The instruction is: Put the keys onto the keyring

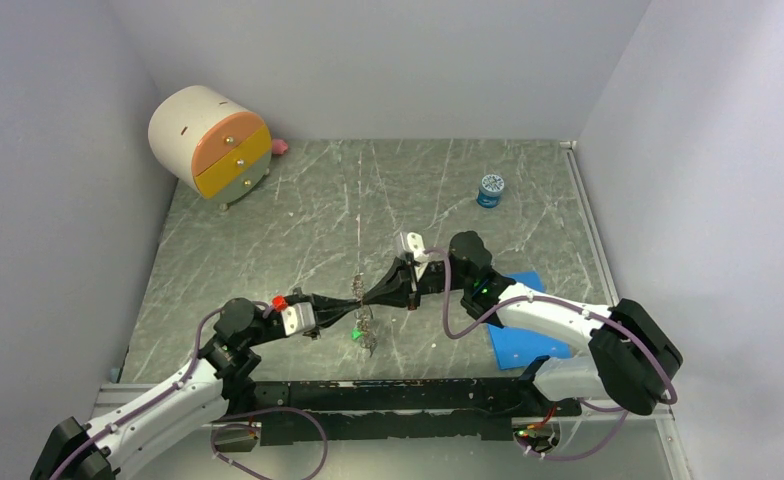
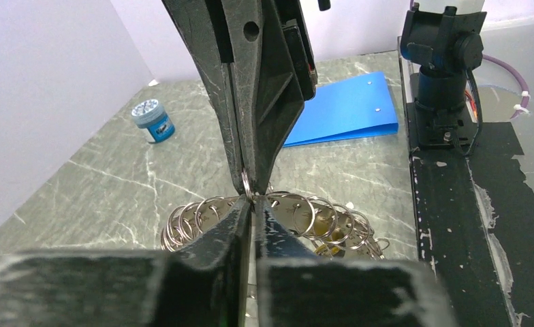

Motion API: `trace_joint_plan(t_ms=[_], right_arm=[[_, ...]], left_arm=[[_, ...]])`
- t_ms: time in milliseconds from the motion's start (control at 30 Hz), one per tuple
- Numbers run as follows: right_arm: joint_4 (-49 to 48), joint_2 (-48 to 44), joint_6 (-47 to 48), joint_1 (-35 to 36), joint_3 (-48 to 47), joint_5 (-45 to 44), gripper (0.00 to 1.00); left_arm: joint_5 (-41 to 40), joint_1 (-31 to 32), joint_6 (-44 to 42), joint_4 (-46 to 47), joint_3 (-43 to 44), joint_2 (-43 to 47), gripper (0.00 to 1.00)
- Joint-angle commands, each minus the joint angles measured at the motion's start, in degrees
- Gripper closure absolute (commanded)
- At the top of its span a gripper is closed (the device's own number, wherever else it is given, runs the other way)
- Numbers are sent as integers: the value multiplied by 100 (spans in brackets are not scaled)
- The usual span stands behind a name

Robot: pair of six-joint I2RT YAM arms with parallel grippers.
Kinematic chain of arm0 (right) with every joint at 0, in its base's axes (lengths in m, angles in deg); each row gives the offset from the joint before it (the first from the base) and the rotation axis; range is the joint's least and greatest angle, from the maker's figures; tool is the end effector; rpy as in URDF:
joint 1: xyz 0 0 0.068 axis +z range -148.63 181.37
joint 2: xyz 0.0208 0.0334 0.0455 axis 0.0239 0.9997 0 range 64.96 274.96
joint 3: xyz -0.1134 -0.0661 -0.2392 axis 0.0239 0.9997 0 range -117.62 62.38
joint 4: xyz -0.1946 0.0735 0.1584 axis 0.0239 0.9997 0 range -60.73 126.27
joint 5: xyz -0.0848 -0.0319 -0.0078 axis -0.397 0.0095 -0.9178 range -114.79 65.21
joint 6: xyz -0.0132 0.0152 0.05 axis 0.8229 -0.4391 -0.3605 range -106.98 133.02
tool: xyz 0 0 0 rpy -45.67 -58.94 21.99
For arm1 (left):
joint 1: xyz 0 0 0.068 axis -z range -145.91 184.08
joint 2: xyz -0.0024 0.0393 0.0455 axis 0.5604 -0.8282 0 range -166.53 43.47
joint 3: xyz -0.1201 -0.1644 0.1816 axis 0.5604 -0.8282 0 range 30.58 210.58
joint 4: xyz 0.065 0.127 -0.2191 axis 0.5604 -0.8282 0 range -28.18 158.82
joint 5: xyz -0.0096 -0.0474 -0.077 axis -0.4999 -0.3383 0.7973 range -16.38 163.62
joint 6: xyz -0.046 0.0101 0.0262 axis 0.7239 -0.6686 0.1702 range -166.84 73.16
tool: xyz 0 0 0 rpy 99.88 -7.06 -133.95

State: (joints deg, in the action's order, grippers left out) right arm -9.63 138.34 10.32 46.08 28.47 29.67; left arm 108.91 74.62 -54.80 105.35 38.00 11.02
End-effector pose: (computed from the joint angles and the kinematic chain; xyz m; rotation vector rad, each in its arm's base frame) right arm 0.1690 0.2080 0.2561 -1.3078 1.1775 1.3630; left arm 0.0972 -0.1103 0.2264 1.0469 1.0281 -0.8869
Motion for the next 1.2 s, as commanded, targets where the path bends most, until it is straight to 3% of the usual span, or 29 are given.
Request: trace_joint_plan(t_ms=[0,100,233,400,600,833,1167], right_arm=[[508,-128,216,3,-299,-118,100],[1446,-221,752,3,-567,-233,100],[2927,-277,1407,7,-1042,-487,100],[4561,-166,1898,12,-1634,-950,100],[5775,-8,2179,55,-2192,-1528,100],[6676,245,2333,266,-2805,-2145,100],[6819,389,2371,484,-3048,-2231,100]], left_arm=[[-210,21,-112,-310,263,169,81],[-667,16,-201,-955,379,376,69],[-1028,23,-379,-1734,626,609,65],[-932,17,-730,-2405,1000,412,67],[-533,21,-917,-2345,1244,-255,68],[-226,19,-997,-2141,1433,-726,67],[79,28,-868,-1646,1495,-1195,65]])
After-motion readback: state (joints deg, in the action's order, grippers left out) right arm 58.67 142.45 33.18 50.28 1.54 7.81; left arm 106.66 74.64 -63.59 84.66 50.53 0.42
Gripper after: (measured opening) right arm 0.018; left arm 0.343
